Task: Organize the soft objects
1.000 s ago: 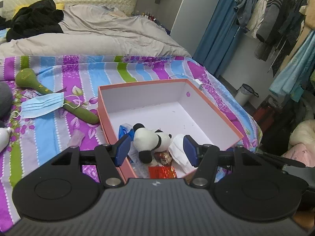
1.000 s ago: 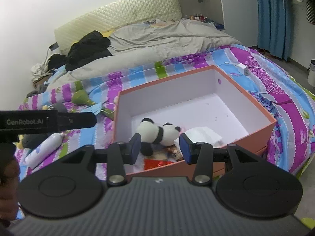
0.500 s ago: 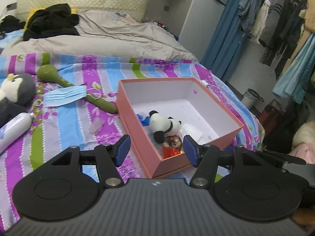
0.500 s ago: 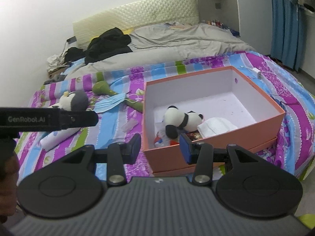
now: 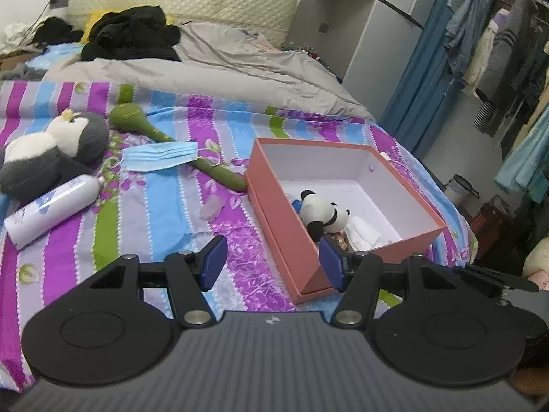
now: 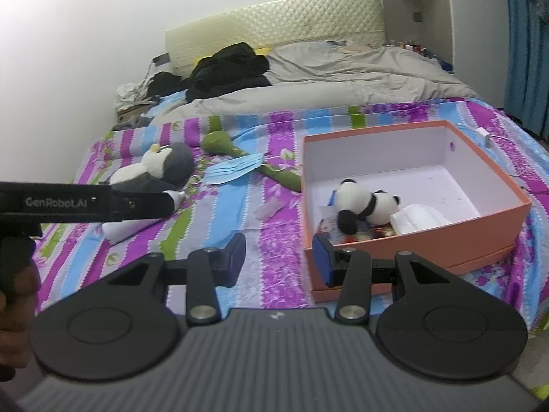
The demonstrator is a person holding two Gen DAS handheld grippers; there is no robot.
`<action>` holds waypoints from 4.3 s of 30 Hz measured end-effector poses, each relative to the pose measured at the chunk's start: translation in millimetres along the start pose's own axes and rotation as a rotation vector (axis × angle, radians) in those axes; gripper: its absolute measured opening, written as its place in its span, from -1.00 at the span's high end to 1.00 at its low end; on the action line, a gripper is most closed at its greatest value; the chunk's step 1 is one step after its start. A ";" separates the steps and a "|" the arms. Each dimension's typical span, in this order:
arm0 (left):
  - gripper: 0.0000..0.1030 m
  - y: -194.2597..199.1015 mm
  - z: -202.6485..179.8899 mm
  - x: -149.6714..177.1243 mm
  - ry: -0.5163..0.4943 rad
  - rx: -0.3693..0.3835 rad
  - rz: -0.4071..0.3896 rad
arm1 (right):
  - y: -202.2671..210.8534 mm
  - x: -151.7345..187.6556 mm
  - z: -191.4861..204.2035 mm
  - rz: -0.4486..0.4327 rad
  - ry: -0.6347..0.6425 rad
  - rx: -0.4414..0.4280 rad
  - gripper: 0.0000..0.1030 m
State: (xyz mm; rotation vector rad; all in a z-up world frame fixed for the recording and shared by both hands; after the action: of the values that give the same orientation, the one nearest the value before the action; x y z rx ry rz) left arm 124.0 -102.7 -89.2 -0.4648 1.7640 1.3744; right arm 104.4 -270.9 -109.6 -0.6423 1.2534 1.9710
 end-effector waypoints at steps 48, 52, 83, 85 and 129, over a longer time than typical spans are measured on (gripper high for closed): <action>-0.32 -79.4 129.2 39.5 0.084 -0.129 0.179 | -120.5 31.6 50.7 0.171 0.071 -0.043 0.11; -0.32 -95.3 137.3 39.1 0.076 -0.130 0.197 | -132.7 31.5 51.0 0.181 0.073 -0.042 0.11; -0.57 -250.9 208.6 26.8 -0.026 -0.137 0.321 | -274.3 25.3 33.6 0.238 0.071 0.045 0.10; -0.57 -265.9 215.0 23.4 -0.059 -0.149 0.326 | -286.7 23.4 32.1 0.234 0.068 0.060 0.10; 0.93 -396.7 241.5 -18.7 -0.338 -0.130 0.337 | -341.2 5.8 12.1 0.229 -0.026 0.120 0.63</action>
State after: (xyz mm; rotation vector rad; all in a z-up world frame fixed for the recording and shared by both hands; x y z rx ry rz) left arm 510.8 -15.4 -331.8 0.0060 1.5230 1.6966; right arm 365.2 -161.4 -300.9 -0.4278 1.4708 2.0605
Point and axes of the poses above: each gripper's, at about its wrist camera, not at the fingertips, and y roughly against the way its jaws point, z to its left, x to its underside, the point moved 10 cm from there along -y, roughly the way its jaws point, and after that the axes turned 15 degrees about -y, right-handed, at the moved point
